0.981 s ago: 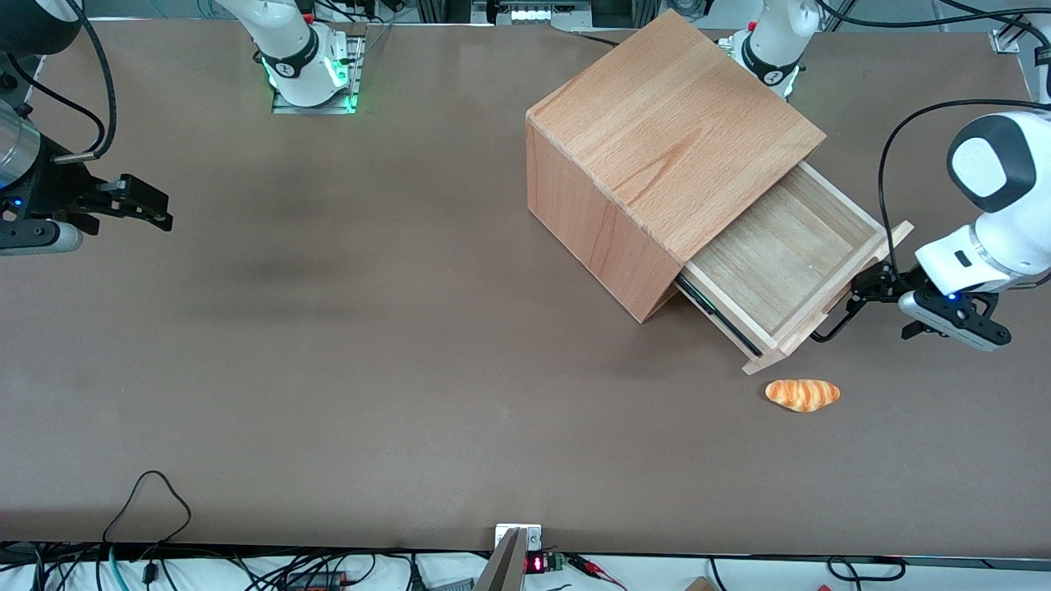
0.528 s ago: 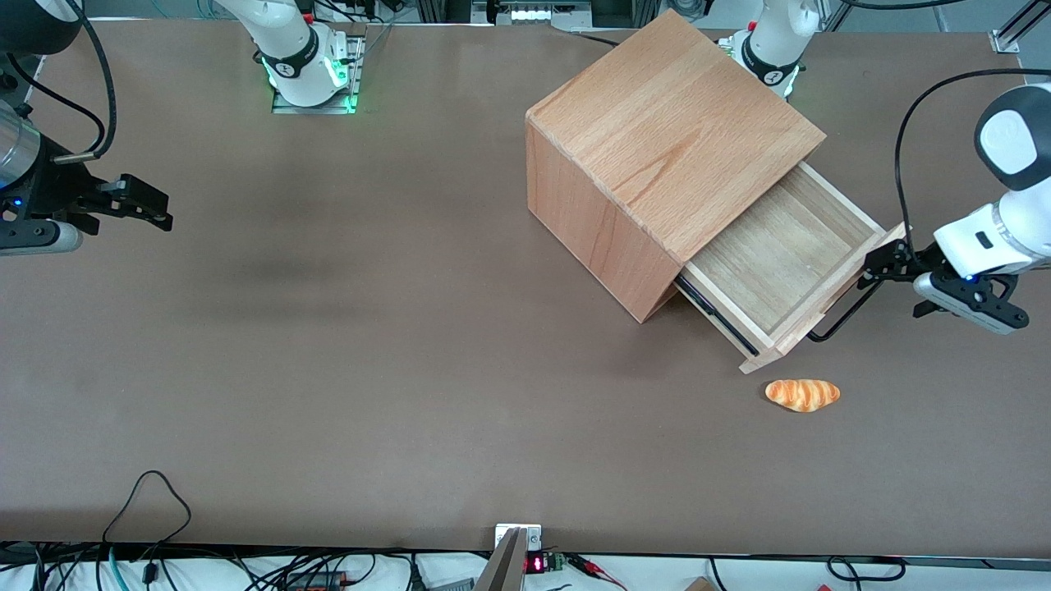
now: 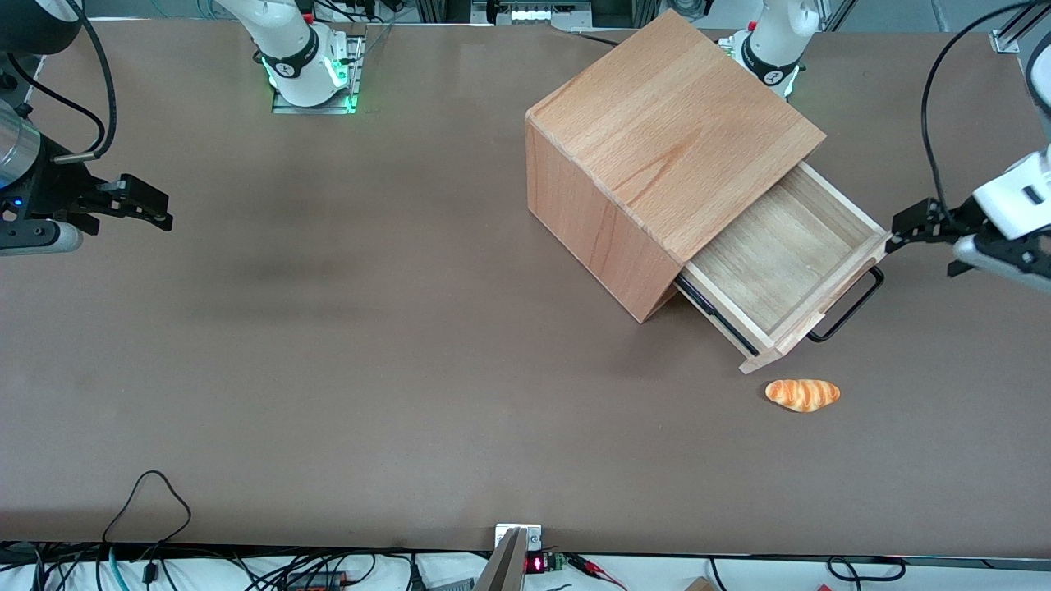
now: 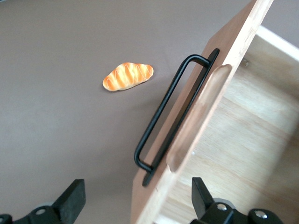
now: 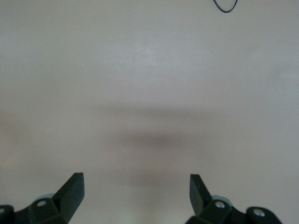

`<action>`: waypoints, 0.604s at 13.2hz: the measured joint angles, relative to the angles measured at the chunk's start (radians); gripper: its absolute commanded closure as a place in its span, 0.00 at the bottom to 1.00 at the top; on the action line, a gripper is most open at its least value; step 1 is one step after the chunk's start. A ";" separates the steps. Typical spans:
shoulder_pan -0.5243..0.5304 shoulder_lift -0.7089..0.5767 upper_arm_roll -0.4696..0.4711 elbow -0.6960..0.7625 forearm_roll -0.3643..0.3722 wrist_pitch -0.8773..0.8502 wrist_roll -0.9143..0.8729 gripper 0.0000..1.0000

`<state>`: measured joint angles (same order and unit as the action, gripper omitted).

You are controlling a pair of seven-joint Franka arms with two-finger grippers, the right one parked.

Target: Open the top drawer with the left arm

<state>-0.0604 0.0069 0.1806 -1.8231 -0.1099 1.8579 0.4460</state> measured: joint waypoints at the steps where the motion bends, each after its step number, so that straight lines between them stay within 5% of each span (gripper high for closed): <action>1: -0.001 -0.024 0.000 0.004 0.017 -0.022 -0.044 0.00; 8: -0.017 -0.147 0.000 0.008 0.083 -0.178 -0.272 0.00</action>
<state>-0.0775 -0.1406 0.1805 -1.8150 -0.0271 1.6801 0.1743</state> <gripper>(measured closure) 0.000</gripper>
